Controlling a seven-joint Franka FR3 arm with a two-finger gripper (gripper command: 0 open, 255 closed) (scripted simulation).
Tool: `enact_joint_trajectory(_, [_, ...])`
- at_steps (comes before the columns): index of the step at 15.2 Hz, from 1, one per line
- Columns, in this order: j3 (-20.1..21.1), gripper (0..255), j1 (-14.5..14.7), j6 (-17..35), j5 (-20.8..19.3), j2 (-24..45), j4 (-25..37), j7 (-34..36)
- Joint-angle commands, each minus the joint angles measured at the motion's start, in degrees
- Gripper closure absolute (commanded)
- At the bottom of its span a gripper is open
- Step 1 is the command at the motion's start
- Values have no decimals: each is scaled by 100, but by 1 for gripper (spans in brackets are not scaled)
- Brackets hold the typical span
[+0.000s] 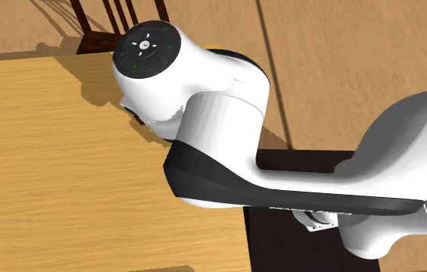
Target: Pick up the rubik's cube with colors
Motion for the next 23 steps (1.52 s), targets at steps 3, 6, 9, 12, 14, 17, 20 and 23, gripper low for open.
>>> enact_joint_trajectory(3, [-281,0,-108,-230,224,901,1054,-590])
enact_joint_trajectory(6, [-445,0,-243,-486,471,1690,2015,-1009])
enact_joint_trajectory(9, [-554,0,-462,-868,767,2578,3183,-1399])
enact_joint_trajectory(12, [-557,0,-545,-838,847,2823,3368,-1502])
enact_joint_trajectory(14, [-553,0,-527,-657,831,2769,3135,-1497])
enact_joint_trajectory(17, [-548,0,-504,-397,813,2704,2811,-1491])
enact_joint_trajectory(20, [-547,0,-501,-348,810,2694,2752,-1490])
enact_joint_trajectory(23, [-548,255,-504,-351,813,2702,2763,-1493])
